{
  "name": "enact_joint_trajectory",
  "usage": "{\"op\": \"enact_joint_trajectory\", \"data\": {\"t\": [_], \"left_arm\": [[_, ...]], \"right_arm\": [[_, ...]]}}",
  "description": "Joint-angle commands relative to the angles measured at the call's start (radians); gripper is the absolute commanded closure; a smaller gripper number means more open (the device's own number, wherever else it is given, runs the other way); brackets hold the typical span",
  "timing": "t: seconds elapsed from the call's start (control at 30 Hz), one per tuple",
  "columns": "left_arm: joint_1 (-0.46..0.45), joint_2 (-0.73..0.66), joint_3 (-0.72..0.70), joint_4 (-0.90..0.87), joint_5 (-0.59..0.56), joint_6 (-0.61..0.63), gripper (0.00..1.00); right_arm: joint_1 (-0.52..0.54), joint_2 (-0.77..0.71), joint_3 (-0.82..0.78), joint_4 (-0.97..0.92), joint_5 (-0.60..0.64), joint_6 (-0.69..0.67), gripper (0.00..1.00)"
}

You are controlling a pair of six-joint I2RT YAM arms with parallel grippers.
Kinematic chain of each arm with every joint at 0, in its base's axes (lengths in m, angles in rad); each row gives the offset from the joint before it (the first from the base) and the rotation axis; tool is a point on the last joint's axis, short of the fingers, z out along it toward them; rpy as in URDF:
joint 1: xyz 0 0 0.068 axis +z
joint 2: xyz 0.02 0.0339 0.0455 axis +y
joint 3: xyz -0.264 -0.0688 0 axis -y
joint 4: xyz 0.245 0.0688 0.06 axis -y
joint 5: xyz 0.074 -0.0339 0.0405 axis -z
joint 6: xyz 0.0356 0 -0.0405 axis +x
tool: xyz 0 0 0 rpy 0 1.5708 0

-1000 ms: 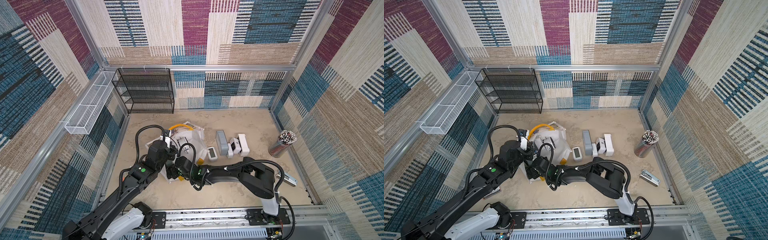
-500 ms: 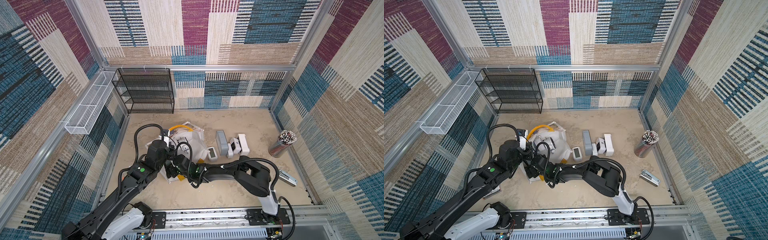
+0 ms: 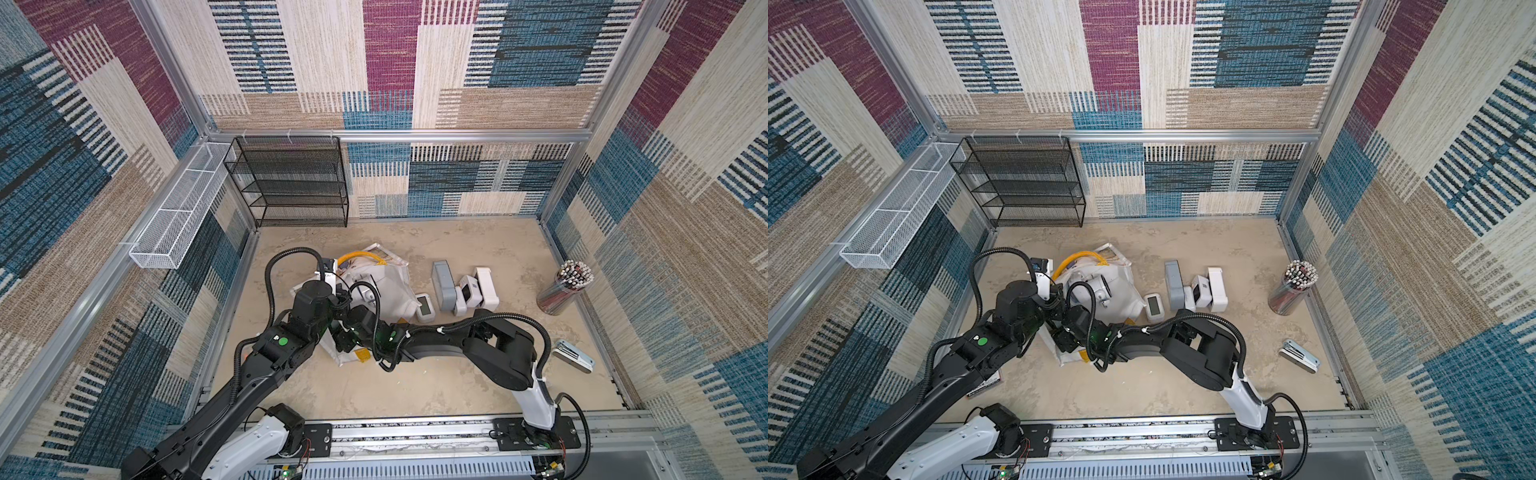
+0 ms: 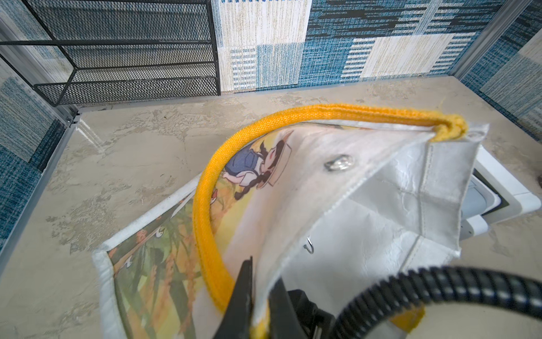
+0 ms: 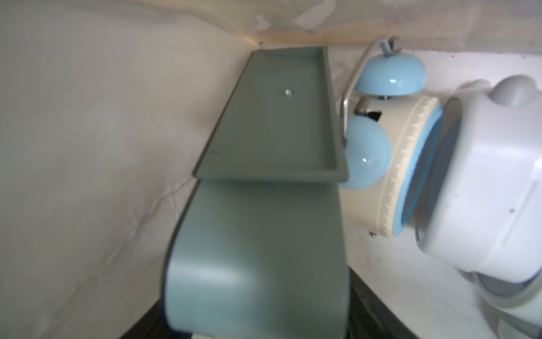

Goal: Take the alarm clock out of the canvas bag
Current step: Pick up the alarm from the canvas bag.

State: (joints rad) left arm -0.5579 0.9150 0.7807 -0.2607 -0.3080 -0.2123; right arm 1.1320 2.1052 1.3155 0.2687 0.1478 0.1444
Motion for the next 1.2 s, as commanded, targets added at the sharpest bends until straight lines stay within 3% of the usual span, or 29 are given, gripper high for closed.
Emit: {"op": "enact_joint_trajectory", "data": {"t": [0.0, 0.37, 0.57, 1.17], "left_arm": [[0.0, -0.001, -0.006, 0.023, 0.049, -0.044, 1.0], [0.014, -0.013, -0.016, -0.003, 0.017, -0.068, 1.0], [0.022, -0.012, -0.018, -0.015, 0.0, -0.08, 1.0], [0.032, 0.0, -0.017, -0.06, -0.083, -0.101, 1.0]], "right_arm": [[0.002, -0.02, -0.011, 0.101, -0.017, -0.048, 0.35], [0.0, -0.056, -0.051, 0.136, -0.042, -0.073, 0.6], [0.001, -0.085, -0.082, 0.152, -0.055, -0.073, 0.68], [0.003, -0.223, -0.203, 0.145, -0.064, -0.086, 0.77]]}}
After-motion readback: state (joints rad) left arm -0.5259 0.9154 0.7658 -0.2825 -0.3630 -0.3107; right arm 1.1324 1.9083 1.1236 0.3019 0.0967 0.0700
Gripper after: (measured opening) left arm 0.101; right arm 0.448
